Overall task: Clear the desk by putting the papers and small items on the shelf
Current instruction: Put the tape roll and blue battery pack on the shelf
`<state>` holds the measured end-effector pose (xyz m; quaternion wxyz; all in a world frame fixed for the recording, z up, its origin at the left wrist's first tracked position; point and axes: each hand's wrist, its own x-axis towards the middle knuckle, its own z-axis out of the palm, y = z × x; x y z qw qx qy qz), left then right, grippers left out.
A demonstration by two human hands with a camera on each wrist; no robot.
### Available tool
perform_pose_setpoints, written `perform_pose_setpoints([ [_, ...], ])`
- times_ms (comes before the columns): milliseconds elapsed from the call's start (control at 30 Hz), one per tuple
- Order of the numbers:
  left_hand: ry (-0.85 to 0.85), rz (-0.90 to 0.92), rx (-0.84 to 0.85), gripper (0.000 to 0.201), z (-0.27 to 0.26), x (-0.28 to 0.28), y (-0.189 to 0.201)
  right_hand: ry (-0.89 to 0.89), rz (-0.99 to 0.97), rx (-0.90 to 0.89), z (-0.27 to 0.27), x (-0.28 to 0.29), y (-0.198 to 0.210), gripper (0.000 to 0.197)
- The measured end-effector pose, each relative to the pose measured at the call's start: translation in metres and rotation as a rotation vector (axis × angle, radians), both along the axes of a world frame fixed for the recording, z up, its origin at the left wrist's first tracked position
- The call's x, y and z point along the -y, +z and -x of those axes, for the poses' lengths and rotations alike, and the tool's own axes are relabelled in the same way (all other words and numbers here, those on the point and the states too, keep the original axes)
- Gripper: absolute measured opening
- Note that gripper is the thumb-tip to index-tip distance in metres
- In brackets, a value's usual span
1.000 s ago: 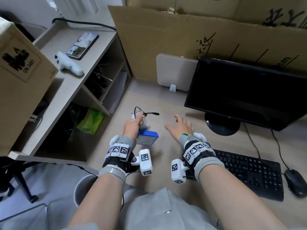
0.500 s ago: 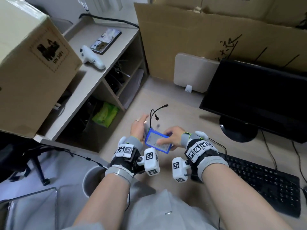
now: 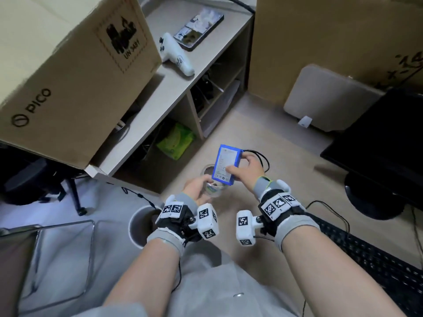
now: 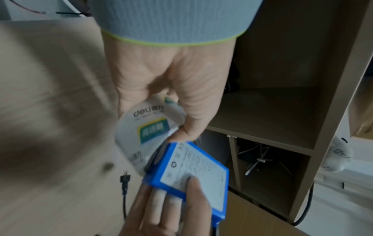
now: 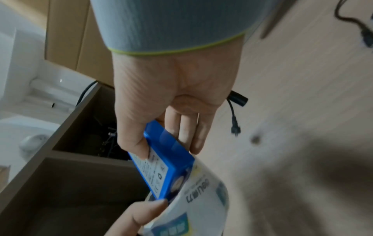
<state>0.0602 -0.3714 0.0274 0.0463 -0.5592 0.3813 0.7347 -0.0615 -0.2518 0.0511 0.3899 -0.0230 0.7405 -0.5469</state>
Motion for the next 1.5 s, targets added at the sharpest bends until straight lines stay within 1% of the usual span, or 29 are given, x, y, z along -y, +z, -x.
perform_pose_setpoints([
  [33,-0.023,-0.013,-0.030,0.058,0.000,-0.001,0.008,0.015,0.003,-0.025,-0.002,0.006,0.001,0.041],
  [67,-0.022,-0.022,-0.059,0.043,-0.002,0.001,0.014,0.043,0.003,-0.031,-0.002,0.012,-0.002,0.040],
  [100,-0.011,-0.033,-0.085,0.031,-0.004,0.007,0.016,0.062,0.019,-0.011,-0.003,0.023,-0.003,0.039],
  [133,0.020,-0.060,-0.114,0.030,-0.007,0.014,0.014,0.094,0.019,0.018,-0.003,0.033,-0.009,0.039],
  [167,0.060,-0.090,-0.142,0.033,-0.008,0.019,0.012,0.107,0.021,0.029,-0.003,0.038,-0.010,0.037],
  [233,0.126,-0.102,-0.173,0.036,-0.012,0.030,0.006,0.179,0.020,0.041,-0.003,0.051,-0.012,0.026],
  [267,0.152,-0.122,-0.184,0.039,-0.012,0.036,0.001,0.218,0.018,0.056,-0.004,0.058,-0.017,0.024],
  [333,0.202,-0.178,-0.200,0.049,-0.011,0.041,0.004,0.252,0.016,0.104,-0.009,0.067,-0.020,0.025],
  [400,0.255,-0.230,-0.209,0.050,-0.010,0.049,-0.003,0.262,0.008,0.135,-0.013,0.080,-0.028,0.033],
  [467,0.280,-0.264,-0.213,0.050,-0.009,0.053,-0.005,0.273,0.000,0.123,-0.015,0.085,-0.031,0.033],
  [533,0.279,-0.236,-0.210,0.045,-0.011,0.059,-0.010,0.302,-0.031,0.085,-0.014,0.093,-0.034,0.037],
  [600,0.259,-0.224,-0.228,0.041,-0.012,0.062,-0.013,0.282,-0.028,0.057,-0.013,0.097,-0.034,0.040],
  [700,0.267,-0.201,-0.219,0.044,-0.014,0.066,-0.019,0.227,0.004,0.075,-0.014,0.104,-0.038,0.035],
  [767,0.300,-0.200,-0.219,0.047,-0.018,0.069,-0.024,0.257,-0.001,0.131,-0.015,0.105,-0.037,0.032],
  [867,0.346,-0.190,-0.238,0.041,-0.026,0.069,-0.035,0.343,0.008,0.244,-0.016,0.105,-0.037,0.029],
  [967,0.360,-0.167,-0.244,0.039,-0.036,0.068,-0.043,0.364,-0.008,0.198,-0.026,0.112,-0.040,0.029],
  [1067,0.351,-0.142,-0.108,0.030,-0.046,0.076,-0.045,0.369,-0.032,0.133,-0.043,0.130,-0.059,0.034],
  [1167,0.376,-0.120,-0.056,0.040,-0.062,0.084,-0.049,0.387,-0.053,0.043,-0.056,0.159,-0.079,0.038],
  [1200,0.390,-0.143,-0.077,0.034,-0.067,0.085,-0.049,0.380,-0.044,0.031,-0.058,0.169,-0.077,0.036],
  [1266,0.429,-0.168,-0.135,0.010,-0.079,0.089,-0.049,0.413,-0.058,0.024,-0.068,0.194,-0.077,0.033],
  [1300,0.440,-0.173,-0.143,0.012,-0.081,0.090,-0.049,0.453,-0.110,0.002,-0.070,0.201,-0.076,0.033],
  [1333,0.444,-0.167,-0.154,0.024,-0.084,0.091,-0.048,0.480,-0.174,-0.016,-0.070,0.207,-0.081,0.033],
  [1366,0.457,-0.140,-0.151,0.044,-0.087,0.093,-0.049,0.485,-0.203,-0.012,-0.072,0.210,-0.080,0.032],
  [1400,0.468,-0.129,-0.150,0.059,-0.088,0.094,-0.050,0.482,-0.193,0.015,-0.070,0.212,-0.083,0.034],
  [1433,0.484,-0.124,-0.149,0.063,-0.087,0.095,-0.051,0.486,-0.165,0.038,-0.068,0.209,-0.081,0.039],
  [1466,0.487,-0.118,-0.145,0.060,-0.087,0.095,-0.052,0.479,-0.133,0.060,-0.067,0.207,-0.086,0.049],
  [1500,0.488,-0.116,-0.135,0.053,-0.085,0.094,-0.054,0.453,-0.104,0.100,-0.064,0.203,-0.083,0.061],
])
